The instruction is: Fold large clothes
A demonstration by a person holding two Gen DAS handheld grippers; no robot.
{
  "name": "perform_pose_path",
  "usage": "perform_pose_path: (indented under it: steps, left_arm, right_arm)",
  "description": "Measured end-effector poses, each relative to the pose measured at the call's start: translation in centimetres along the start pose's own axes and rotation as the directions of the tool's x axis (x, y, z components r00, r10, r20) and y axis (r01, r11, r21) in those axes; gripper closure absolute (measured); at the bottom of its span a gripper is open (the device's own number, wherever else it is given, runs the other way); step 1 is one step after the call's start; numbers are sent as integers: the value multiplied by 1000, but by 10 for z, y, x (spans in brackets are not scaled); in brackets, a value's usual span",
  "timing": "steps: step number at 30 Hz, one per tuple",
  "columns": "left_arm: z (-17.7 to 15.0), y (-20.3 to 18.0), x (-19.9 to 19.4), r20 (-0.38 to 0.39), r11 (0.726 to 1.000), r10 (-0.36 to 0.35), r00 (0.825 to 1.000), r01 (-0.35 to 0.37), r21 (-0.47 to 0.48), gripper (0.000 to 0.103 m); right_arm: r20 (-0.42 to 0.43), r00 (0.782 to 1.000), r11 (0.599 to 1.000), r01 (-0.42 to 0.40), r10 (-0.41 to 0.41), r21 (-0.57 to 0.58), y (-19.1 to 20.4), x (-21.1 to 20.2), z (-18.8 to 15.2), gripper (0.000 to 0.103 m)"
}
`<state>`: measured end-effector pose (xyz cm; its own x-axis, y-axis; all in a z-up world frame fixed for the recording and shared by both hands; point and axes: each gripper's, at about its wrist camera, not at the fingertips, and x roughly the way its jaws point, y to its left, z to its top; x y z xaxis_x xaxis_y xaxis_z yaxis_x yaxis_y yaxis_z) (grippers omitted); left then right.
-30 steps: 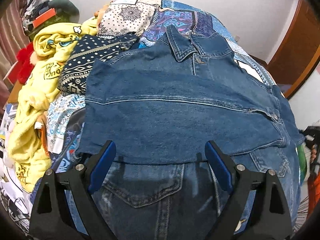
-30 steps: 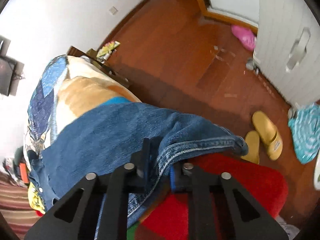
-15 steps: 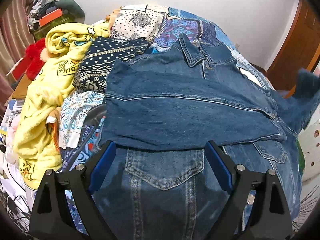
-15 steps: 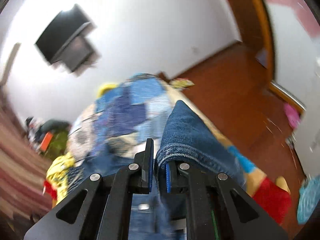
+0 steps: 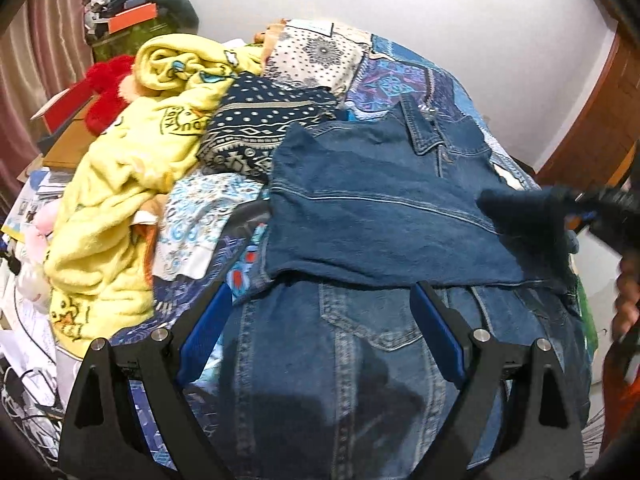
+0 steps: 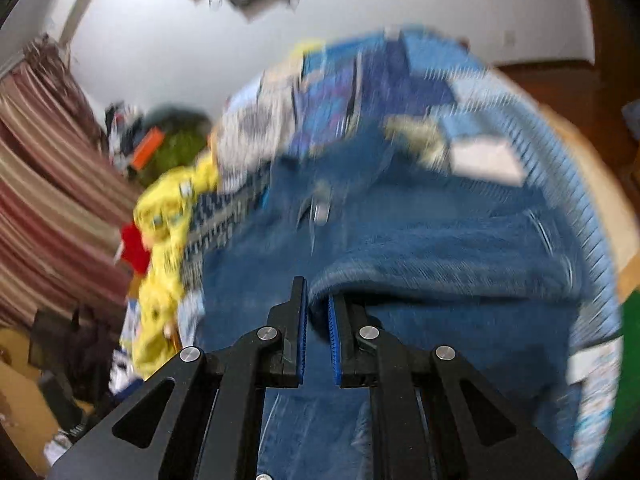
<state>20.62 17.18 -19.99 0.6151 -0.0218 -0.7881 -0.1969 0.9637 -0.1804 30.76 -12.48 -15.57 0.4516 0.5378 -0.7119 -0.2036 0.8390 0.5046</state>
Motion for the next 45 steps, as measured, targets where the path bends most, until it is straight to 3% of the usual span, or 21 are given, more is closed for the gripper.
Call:
perform_pose_path:
  steps: [6, 10, 12, 13, 15, 16, 21, 26, 30, 34, 38, 40, 43, 45]
  left_arm:
    - [-1, 0, -1, -7, 1000, 18, 1000, -18, 8, 13]
    - [6, -20, -4, 5, 999, 7, 1000, -7, 45, 13]
    - [11, -38, -6, 16, 996, -2, 1000, 1, 86, 13]
    - [14, -46, -6, 20, 994, -6, 1000, 4, 108, 13]
    - [22, -67, -7, 29, 988, -21, 999, 17, 154, 13]
    - [26, -77, -7, 33, 985, -35, 999, 28, 173, 12]
    - [48, -133, -3, 35, 961, -100, 994, 87, 264, 11]
    - [61, -192, 12, 15, 921, -154, 988, 138, 363, 10]
    - [60, -239, 40, -34, 876, -153, 988, 152, 457, 9]
    - [51, -279, 73, -104, 824, -136, 985, 171, 540, 9]
    - [41, -313, 105, -178, 782, -131, 975, 213, 586, 11]
    - [35, -326, 119, -208, 758, -117, 971, 223, 614, 25]
    - [23, -342, 139, -246, 721, -98, 964, 239, 651, 30]
    - [19, -346, 151, -250, 711, -79, 965, 230, 664, 35]
  right_arm:
    - [-144, 990, 999, 17, -13, 30, -7, 41, -31, 91]
    - [-221, 975, 999, 37, -37, -4, -10, 41, -44, 90]
    - [-245, 970, 999, 6, -15, -37, -8, 35, -46, 78]
    - [-246, 969, 999, -13, 2, -45, -8, 31, -46, 74]
    - [-246, 969, 997, -45, 27, -68, -10, 17, -47, 54]
    - [-240, 970, 996, -45, 24, -81, -10, 12, -48, 51]
    - [-144, 989, 992, -32, 14, -121, -30, -32, -51, 48]
    - [-18, 996, 993, 83, -85, -82, -70, -71, -44, 46]
    - [47, 976, 976, 214, -212, -45, -106, -92, -42, 45]
    - [59, 953, 954, 299, -298, 2, -134, -98, -45, 45]
    - [50, 951, 951, 302, -305, 63, -157, -99, -47, 45]
    - [42, 953, 951, 294, -299, 91, -165, -99, -48, 45]
    - [35, 958, 953, 281, -286, 110, -173, -96, -50, 45]
    - [25, 961, 956, 270, -275, 112, -173, -92, -50, 45]
